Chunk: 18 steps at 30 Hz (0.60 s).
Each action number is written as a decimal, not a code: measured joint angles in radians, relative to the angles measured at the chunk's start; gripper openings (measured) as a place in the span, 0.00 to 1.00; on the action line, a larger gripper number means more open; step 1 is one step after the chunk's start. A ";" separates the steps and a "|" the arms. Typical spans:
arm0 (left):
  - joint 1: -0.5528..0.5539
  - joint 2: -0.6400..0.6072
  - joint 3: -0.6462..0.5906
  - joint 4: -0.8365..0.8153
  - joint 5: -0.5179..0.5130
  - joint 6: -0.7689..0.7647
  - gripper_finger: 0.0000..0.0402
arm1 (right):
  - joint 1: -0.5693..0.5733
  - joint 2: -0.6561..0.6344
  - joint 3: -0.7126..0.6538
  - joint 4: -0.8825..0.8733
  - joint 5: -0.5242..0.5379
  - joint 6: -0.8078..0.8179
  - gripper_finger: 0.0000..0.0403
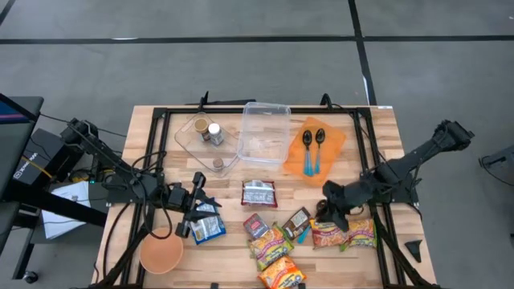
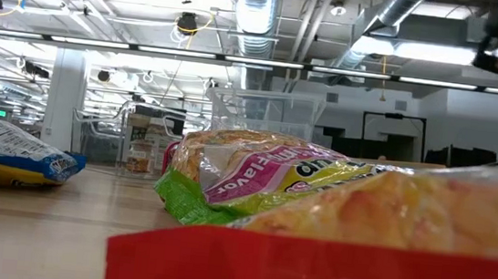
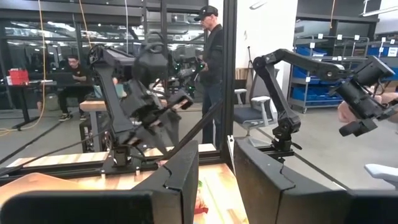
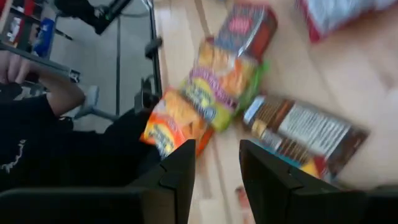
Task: Pick & Place Food Item
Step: Put the red noodle pack into the white bin
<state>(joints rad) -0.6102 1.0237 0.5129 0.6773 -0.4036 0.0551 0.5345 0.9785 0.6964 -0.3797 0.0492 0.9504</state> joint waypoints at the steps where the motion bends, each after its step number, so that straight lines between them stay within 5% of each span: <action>1: 0.000 0.000 0.000 -0.001 0.000 0.000 0.24 | 0.019 0.012 0.000 -0.013 0.001 0.026 0.30; 10: 0.000 0.000 0.000 0.000 -0.002 0.000 0.24 | 0.157 0.173 0.000 -0.059 0.000 0.216 0.30; 18: 0.000 0.000 0.000 0.000 -0.004 0.000 0.24 | 0.215 0.322 0.104 -0.136 0.001 0.214 0.30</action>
<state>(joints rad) -0.6102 1.0237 0.5129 0.6769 -0.4076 0.0547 0.7495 1.3003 0.8001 -0.5154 0.0498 1.1644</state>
